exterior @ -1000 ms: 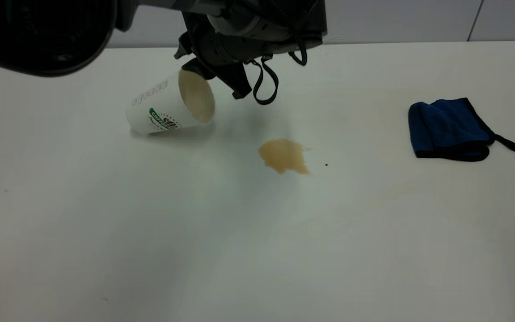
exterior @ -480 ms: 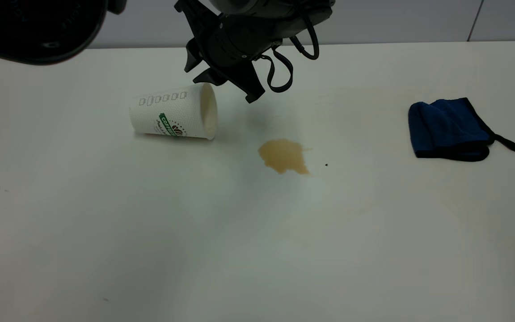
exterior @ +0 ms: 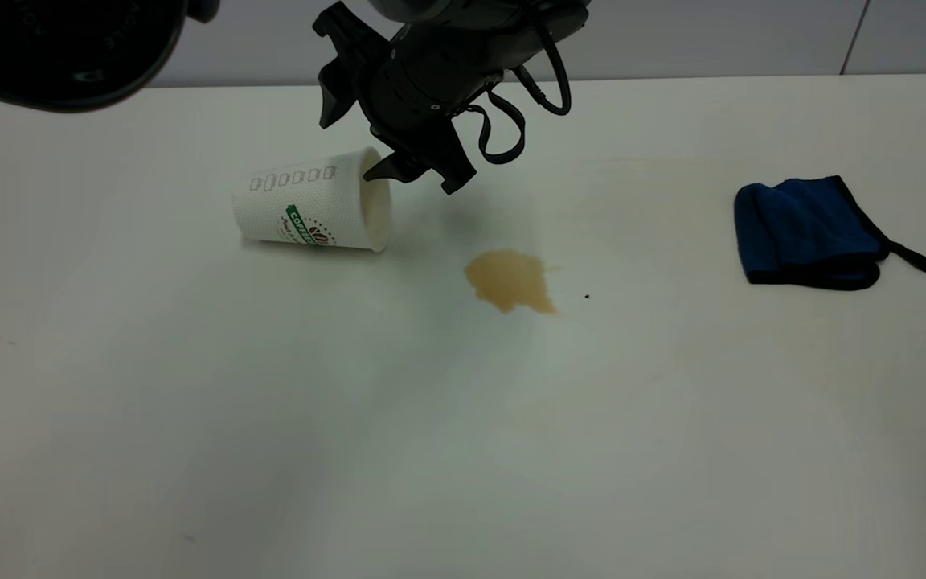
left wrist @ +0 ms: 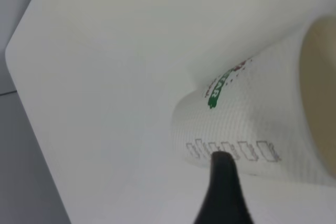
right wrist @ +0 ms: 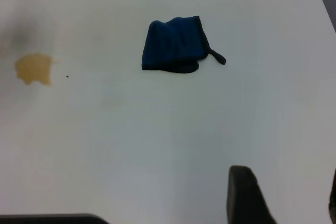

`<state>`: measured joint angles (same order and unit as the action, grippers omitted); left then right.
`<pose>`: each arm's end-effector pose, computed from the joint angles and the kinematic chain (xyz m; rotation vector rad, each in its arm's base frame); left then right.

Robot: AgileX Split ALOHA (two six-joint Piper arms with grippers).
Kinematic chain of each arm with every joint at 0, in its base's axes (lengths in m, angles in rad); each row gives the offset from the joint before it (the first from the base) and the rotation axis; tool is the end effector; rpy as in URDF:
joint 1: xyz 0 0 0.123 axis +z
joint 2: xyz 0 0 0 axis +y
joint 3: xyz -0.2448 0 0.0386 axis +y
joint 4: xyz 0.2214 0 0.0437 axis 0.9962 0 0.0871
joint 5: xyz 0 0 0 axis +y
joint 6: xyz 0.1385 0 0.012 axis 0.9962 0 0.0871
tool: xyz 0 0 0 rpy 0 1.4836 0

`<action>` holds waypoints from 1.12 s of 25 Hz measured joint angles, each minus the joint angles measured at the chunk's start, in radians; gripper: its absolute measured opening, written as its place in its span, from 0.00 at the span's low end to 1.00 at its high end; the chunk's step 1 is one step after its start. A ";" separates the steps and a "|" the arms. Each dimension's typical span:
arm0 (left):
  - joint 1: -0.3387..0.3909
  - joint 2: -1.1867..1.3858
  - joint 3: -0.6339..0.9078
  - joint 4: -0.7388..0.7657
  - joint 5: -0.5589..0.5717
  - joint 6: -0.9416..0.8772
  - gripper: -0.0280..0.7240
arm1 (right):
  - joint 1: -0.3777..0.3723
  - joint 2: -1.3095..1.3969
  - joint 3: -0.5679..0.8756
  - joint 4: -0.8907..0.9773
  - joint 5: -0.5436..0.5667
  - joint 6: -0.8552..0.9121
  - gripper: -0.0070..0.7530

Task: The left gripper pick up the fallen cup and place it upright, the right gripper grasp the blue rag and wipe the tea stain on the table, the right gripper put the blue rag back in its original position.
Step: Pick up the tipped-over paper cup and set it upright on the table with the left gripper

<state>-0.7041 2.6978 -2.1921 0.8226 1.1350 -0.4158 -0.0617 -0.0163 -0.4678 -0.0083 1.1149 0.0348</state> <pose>0.4190 -0.2346 0.0221 0.8262 2.4691 0.8501 0.0490 -0.0041 0.2273 0.1026 2.1120 -0.0261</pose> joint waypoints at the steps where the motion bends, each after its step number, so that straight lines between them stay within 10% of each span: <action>1: 0.002 0.004 0.000 0.000 -0.016 -0.003 0.88 | 0.000 0.000 0.000 0.000 0.000 0.000 0.56; 5: 0.005 0.034 0.000 0.002 -0.054 -0.018 0.99 | 0.000 0.000 0.000 0.000 0.000 0.000 0.56; 16: 0.009 0.087 0.000 0.115 -0.010 -0.086 0.86 | 0.000 0.000 0.000 0.000 0.000 0.000 0.56; 28: 0.018 0.116 0.000 0.183 0.030 -0.178 0.13 | 0.000 0.000 0.000 0.000 0.000 0.000 0.56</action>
<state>-0.6857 2.8139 -2.1921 1.0053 1.1647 -0.5936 -0.0617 -0.0163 -0.4678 -0.0083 1.1149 0.0348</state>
